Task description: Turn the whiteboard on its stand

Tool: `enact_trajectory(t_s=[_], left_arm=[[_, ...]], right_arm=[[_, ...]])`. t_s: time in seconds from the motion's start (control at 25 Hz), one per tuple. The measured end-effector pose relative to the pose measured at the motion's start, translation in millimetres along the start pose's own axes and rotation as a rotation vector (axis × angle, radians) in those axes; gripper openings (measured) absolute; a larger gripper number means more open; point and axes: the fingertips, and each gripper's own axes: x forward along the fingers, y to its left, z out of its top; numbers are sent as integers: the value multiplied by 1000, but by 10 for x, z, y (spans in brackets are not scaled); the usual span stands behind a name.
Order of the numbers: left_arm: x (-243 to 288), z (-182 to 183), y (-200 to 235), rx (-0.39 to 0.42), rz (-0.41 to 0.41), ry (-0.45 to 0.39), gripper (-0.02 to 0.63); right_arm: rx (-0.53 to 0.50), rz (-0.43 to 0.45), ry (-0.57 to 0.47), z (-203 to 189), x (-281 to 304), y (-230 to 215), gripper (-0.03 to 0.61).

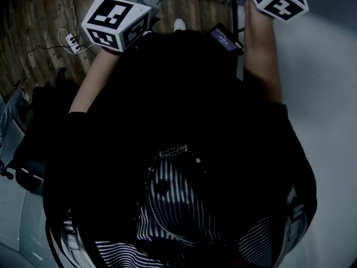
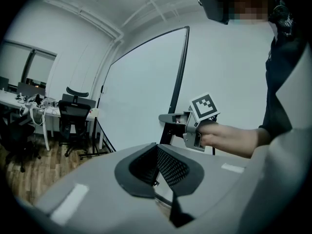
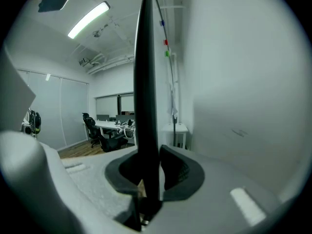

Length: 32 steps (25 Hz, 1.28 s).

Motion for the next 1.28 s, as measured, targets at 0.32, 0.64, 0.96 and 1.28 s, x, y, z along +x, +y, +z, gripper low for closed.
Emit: enact_trajectory(t_s=[0.32, 0.64, 0.96, 1.28], left_arm=[[-11, -28, 11, -14, 7, -9, 3], [114, -77, -40, -15, 8, -6, 3], [80, -135, 8, -11, 7, -5, 3], [318, -1, -180, -11, 3, 2, 3]], right_arm=[[17, 14, 29, -108, -190, 104, 80], [-33, 88, 32, -266, -539, 380, 109], [-35, 97, 43, -331, -550, 231, 107], [-26, 69, 69, -241, -814, -251, 95]])
